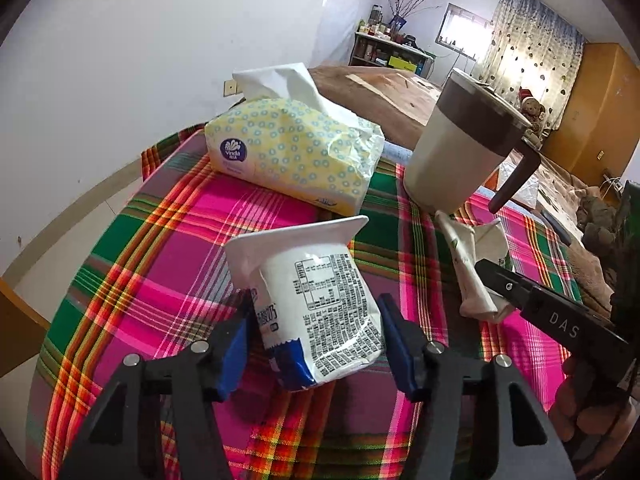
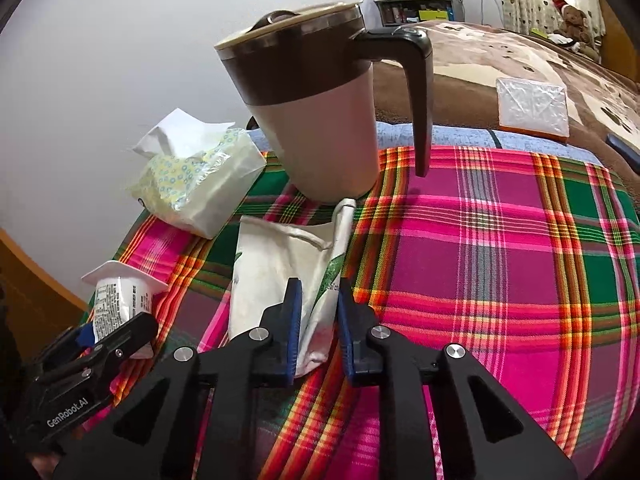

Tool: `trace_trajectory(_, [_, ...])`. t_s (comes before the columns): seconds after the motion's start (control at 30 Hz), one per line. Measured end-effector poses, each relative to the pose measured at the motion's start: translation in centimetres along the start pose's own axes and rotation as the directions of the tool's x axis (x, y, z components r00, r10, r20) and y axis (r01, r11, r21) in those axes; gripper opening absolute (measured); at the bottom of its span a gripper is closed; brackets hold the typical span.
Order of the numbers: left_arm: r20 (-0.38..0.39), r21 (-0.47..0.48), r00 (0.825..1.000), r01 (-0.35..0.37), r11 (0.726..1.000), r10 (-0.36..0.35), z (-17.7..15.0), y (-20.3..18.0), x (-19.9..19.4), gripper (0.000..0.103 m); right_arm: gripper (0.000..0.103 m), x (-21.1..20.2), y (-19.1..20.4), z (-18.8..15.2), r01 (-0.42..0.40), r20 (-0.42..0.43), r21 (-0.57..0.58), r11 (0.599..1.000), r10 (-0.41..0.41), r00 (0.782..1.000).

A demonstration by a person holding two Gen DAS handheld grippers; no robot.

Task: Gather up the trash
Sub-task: 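Lift the yogurt cup and crumpled paper and carry both over the white bin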

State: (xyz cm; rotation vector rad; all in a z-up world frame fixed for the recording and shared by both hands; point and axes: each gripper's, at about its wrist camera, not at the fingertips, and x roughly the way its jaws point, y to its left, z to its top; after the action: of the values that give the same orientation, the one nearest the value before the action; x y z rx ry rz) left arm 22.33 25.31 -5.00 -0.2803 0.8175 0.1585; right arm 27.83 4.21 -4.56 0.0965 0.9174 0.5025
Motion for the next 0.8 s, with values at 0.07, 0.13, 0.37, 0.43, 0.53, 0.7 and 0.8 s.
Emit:
trace_trajectory(0.07, [0.008,0.015,1.0,0.002,1.0,-0.002,-0.1,-0.3,-0.4,0.061,0.014,-0.5,-0.1,-0.3,0.005,0.006,0.001,1.0,-0.005,1.0])
trace_trajectory(0.13, [0.012,0.024,1.0,0.008,1.0,-0.008,-0.2,-0.7,-0.7,0.061,0.011,-0.8,-0.3,-0.4,0.009,0.009,0.005,1.0,-0.009,1.0])
trace_trajectory(0.37, [0.012,0.033,1.0,0.027,0.999,-0.027,-1.3,-1.8,-2.0,0.061,0.01,-3.0,-0.7,-1.5,0.035,0.033,-0.012,0.999,-0.035,0.999])
trace_trajectory(0.43, [0.016,0.042,0.999,0.033,0.999,-0.034,-1.7,-2.2,-2.5,0.061,0.01,-3.8,-0.9,-1.8,0.036,0.046,-0.009,0.999,-0.036,0.998])
trace_trajectory(0.53, [0.017,0.055,0.999,0.05,0.997,-0.051,-2.4,-3.1,-3.4,0.061,0.01,-5.2,-1.2,-2.3,0.044,0.065,-0.001,0.999,-0.043,0.997])
trace_trajectory(0.7, [0.031,0.084,0.997,0.074,0.994,-0.077,-3.3,-4.9,-5.0,0.061,0.01,-7.5,-2.2,-3.1,0.056,0.096,0.023,0.998,-0.058,0.994])
trace_trajectory(0.8, [0.041,0.109,0.995,0.088,0.99,-0.092,-3.8,-6.1,-6.1,0.061,0.01,-8.9,-3.0,-3.8,0.065,0.113,0.04,0.997,-0.069,0.991])
